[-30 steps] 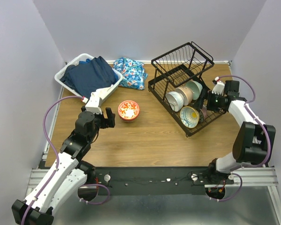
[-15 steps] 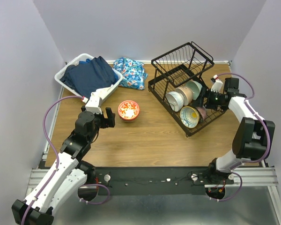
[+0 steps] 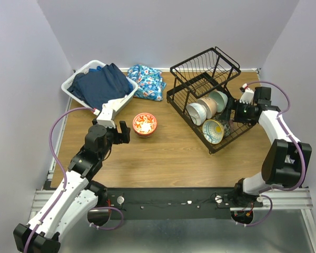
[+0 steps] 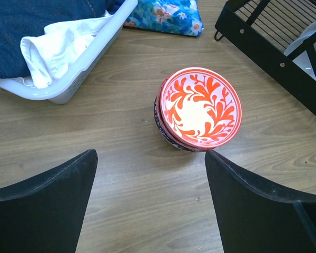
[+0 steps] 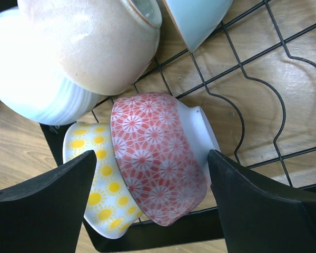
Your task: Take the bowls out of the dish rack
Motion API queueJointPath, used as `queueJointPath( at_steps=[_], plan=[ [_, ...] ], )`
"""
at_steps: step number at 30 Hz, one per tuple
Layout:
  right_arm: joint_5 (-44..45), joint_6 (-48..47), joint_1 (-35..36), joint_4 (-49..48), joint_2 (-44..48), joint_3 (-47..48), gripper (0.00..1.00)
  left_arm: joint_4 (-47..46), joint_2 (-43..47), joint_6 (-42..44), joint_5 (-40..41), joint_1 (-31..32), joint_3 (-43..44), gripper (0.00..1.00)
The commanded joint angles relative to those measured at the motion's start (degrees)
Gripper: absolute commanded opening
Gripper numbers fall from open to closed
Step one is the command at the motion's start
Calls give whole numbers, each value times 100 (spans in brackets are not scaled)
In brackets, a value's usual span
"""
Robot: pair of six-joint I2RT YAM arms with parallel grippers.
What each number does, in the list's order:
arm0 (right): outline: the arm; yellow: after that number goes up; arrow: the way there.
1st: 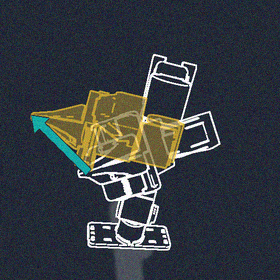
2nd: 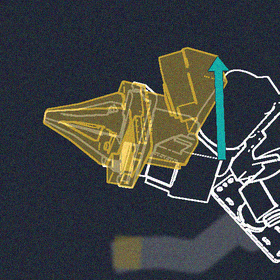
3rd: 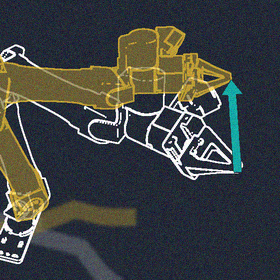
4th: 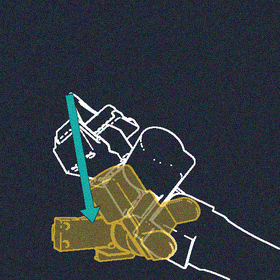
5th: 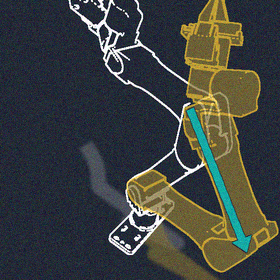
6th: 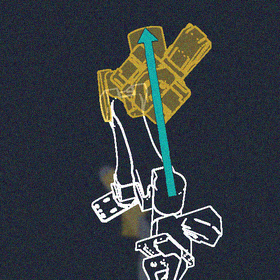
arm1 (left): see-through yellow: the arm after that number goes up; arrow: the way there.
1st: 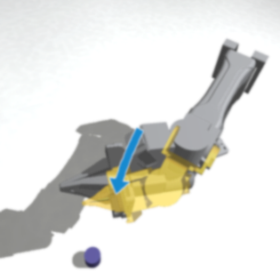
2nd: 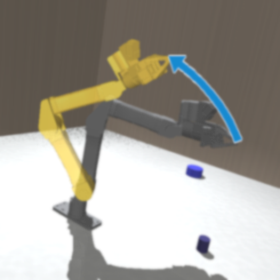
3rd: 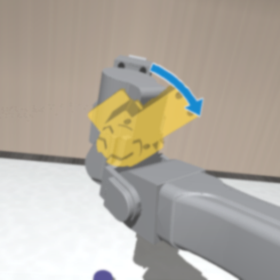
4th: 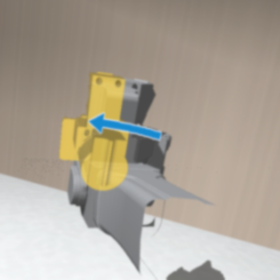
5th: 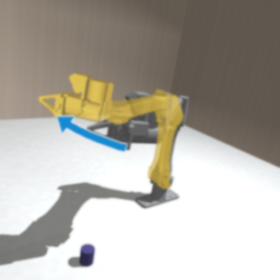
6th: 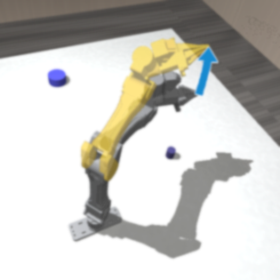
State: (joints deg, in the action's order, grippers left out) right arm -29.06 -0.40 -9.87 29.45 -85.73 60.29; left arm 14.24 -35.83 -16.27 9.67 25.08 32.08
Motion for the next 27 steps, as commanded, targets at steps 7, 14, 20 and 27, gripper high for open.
queueJointPath(
  at_steps=[7, 14, 20, 27],
  plan=[
    [-442, -311, 11, 245, -531, 202, 97, -132, 50, 54, -141, -38, -61, 92],
    [-715, -522, 20, 289, -822, 369, 97, -141, 42, 45, -167, -38, -70, 92],
    [-908, -575, 11, 315, -919, 395, 91, -132, 41, 54, -159, -38, -61, 92],
    [-865, -496, 20, 351, -655, 405, 70, -141, 15, 63, -167, -38, -61, 92]
  ],
)
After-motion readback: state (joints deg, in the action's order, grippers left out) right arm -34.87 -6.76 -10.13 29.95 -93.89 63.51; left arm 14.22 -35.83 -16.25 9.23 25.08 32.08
